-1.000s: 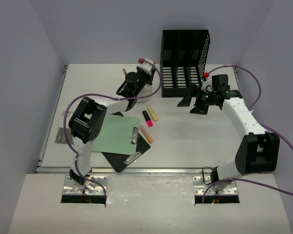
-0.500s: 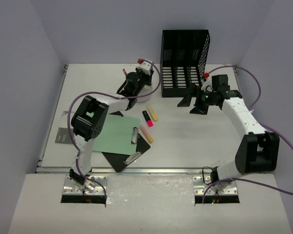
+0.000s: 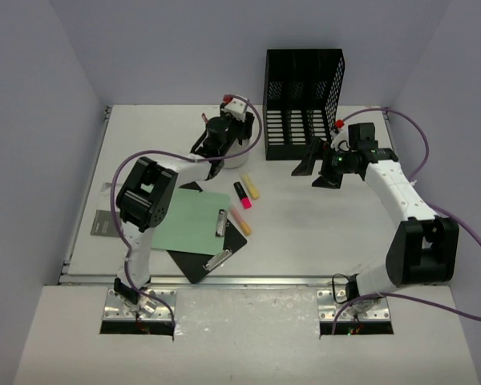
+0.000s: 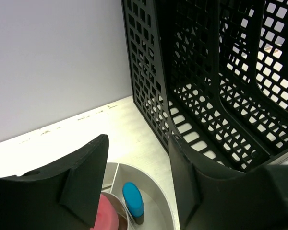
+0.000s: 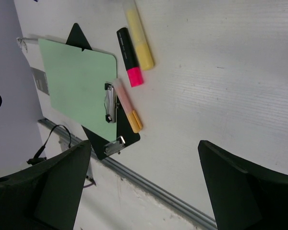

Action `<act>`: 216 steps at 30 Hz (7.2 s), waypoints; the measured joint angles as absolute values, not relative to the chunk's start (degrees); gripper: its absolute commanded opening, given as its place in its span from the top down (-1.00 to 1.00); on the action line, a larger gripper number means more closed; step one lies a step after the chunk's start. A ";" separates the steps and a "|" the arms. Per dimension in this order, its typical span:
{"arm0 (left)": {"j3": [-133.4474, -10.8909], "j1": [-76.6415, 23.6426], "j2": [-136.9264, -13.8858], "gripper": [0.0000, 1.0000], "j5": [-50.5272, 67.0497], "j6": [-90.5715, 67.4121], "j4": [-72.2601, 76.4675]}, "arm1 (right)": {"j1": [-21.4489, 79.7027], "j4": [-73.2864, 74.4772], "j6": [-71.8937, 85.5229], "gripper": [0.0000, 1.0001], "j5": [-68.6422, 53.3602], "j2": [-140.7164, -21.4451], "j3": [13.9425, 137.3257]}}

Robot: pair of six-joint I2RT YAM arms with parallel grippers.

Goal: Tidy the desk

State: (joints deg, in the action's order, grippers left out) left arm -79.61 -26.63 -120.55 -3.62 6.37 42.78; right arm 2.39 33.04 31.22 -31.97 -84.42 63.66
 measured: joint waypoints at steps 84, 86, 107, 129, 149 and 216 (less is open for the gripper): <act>-99.77 -40.66 -126.72 1.00 10.85 110.61 -61.43 | -5.08 35.18 13.52 -0.87 -27.59 -78.94 50.04; -102.28 -40.64 -126.04 1.00 13.15 108.38 -61.91 | -5.13 35.24 13.65 -0.87 -27.70 -78.91 50.04; -69.32 -26.57 -101.71 1.00 16.40 19.92 32.80 | -5.13 35.59 15.62 -0.87 -28.75 -80.73 51.11; -75.83 -24.67 -112.73 1.00 13.06 6.26 43.55 | -5.13 36.01 16.05 -0.87 -28.75 -82.91 51.75; -75.81 -24.67 -116.18 0.96 11.05 4.93 43.35 | -5.13 36.03 16.03 -0.88 -28.99 -82.94 51.75; -83.74 -51.55 -114.06 -0.05 14.96 88.03 -58.61 | -5.13 36.71 15.18 -0.87 -32.58 -84.42 51.29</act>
